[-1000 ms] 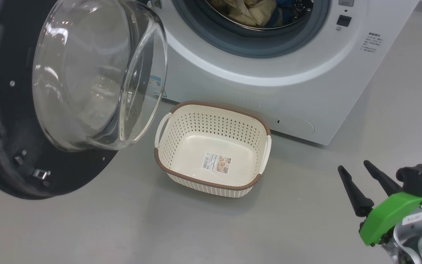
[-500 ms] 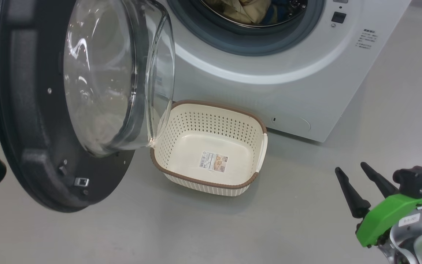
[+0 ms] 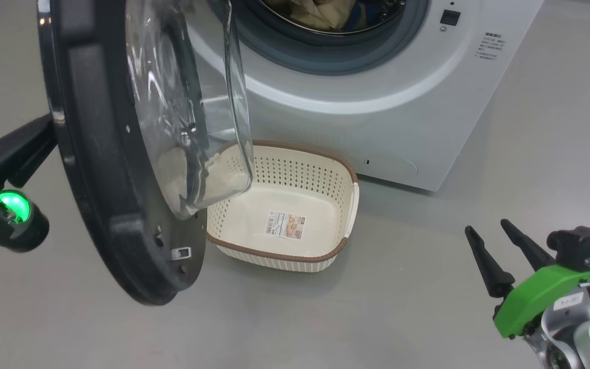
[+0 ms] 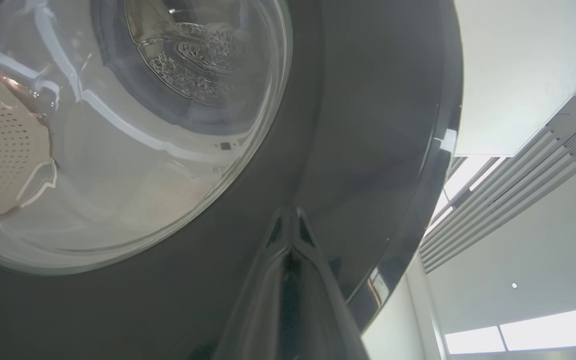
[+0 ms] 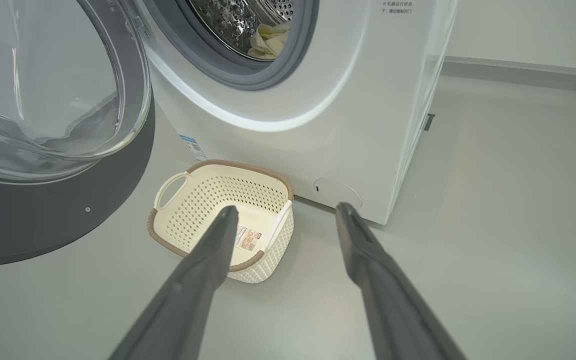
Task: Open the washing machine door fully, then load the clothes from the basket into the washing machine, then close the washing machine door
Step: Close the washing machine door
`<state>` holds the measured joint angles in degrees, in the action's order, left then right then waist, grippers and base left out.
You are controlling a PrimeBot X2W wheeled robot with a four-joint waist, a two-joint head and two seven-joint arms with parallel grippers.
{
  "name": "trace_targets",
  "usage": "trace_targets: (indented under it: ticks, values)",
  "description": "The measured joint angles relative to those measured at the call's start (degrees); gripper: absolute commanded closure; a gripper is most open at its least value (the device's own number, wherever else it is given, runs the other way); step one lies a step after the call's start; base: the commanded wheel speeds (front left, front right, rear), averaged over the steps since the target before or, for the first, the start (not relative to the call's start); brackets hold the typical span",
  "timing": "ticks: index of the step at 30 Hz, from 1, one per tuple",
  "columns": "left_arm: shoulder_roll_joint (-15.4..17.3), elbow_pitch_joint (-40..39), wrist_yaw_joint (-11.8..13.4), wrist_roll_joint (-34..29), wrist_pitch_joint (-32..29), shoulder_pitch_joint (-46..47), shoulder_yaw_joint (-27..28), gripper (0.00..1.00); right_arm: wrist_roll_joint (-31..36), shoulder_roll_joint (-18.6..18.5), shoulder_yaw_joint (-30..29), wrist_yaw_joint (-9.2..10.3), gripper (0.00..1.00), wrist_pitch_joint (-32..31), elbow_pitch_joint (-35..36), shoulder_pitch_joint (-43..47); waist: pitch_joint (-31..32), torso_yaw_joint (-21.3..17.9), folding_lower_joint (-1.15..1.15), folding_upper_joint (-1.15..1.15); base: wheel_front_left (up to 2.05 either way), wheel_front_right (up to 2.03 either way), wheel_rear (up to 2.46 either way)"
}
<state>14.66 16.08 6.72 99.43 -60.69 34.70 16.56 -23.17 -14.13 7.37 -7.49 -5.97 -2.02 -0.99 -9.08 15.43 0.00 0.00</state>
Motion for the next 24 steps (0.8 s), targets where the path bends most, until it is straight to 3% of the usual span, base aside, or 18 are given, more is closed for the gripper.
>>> trace_targets:
  ticks: [8,24]
  values:
    - [-1.75,-2.36,0.90,-0.01,0.13,0.01,-0.91,1.00,-0.02,0.43,0.23,0.00,0.00,1.00,-0.56,-0.86,-0.30,-2.48,0.00,0.00,0.00,0.00,0.00]
    - [-5.26,-1.38,0.21,-1.04,0.76,0.15,-3.75,1.00,-0.03,1.69,0.67,0.00,0.00,3.05,-2.35,-1.98,-0.57,-7.55,0.00,0.00,0.00,0.00,0.00]
